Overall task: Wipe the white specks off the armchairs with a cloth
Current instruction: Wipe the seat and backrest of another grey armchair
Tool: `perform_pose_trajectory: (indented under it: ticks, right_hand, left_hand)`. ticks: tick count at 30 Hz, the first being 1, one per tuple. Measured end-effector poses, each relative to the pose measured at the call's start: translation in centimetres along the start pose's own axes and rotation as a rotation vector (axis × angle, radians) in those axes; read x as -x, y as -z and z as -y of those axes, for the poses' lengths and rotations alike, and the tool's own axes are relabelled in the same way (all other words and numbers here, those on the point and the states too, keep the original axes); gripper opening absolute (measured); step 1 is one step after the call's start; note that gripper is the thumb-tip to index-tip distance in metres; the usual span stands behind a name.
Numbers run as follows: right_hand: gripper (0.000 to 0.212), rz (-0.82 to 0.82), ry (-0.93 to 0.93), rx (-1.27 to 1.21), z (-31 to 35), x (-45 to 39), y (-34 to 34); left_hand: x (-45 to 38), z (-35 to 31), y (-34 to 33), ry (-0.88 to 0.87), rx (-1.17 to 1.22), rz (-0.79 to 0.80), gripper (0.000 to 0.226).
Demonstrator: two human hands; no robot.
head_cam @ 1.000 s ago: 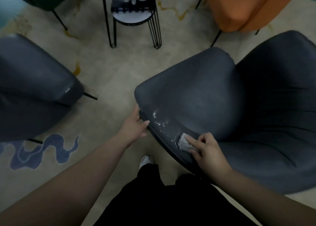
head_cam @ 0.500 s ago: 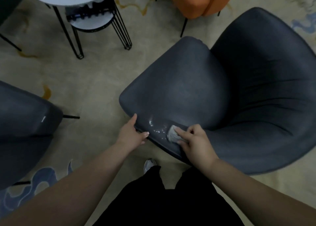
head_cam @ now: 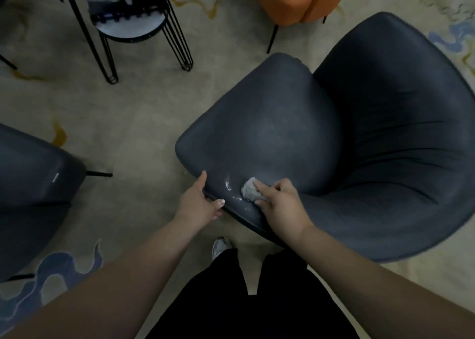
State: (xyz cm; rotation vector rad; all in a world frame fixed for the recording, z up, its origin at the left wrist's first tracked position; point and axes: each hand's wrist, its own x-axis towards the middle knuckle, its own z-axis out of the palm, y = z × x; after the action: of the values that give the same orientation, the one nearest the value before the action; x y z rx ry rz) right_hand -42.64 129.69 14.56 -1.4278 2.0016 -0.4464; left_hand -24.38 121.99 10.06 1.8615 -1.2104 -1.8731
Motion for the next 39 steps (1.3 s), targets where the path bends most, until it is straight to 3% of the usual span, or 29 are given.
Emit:
perform_pose_trajectory:
  ticks: [3,8,11,14,19,25,28,31,35,39]
  right_hand:
    - [0.046,0.003,0.044,0.013,-2.0,1.9,1.5]
    - [0.032,0.011,-0.103,0.033,-1.9,-2.3,1.1]
    - [0.032,0.020,-0.047,-0.100,1.0,-3.5,-0.8]
    - [0.041,0.064,0.074,-0.054,0.5,-2.3,-0.6]
    - [0.033,0.095,-0.082,0.049,-2.1,-5.3,0.1]
    - [0.035,0.176,0.029,-0.087,2.8,-8.0,-2.9]
    - [0.040,0.133,0.103,-0.109,1.8,-5.3,-2.3]
    - [0.039,0.077,0.020,-0.074,-0.1,-4.9,-1.5]
    - [0.035,0.196,-0.093,-0.020,1.1,-9.6,-3.1]
    - [0.035,0.250,-0.023,-0.077,3.4,-11.0,-4.3]
  left_hand:
    - [-0.2,0.1,0.0,0.009,0.006,-0.003,0.092]
    - [-0.3,-0.1,-0.1,0.005,0.013,-0.003,0.092]
    - [-0.2,0.1,0.1,0.001,0.001,0.016,0.091]
    - [-0.3,0.2,0.2,-0.011,-0.011,0.013,0.091]
    - [-0.5,0.1,0.1,-0.032,-0.013,-0.002,0.092]
    - [-0.4,0.0,0.1,-0.020,-0.011,-0.002,0.093]
    - [-0.5,0.0,0.1,-0.025,-0.022,-0.004,0.095]
    - [-0.7,0.3,-0.1,-0.027,-0.014,-0.017,0.096]
    - [-0.9,0.4,0.0,-0.031,0.003,-0.005,0.096]
    - [-0.8,0.5,0.2,-0.045,0.030,-0.008,0.096]
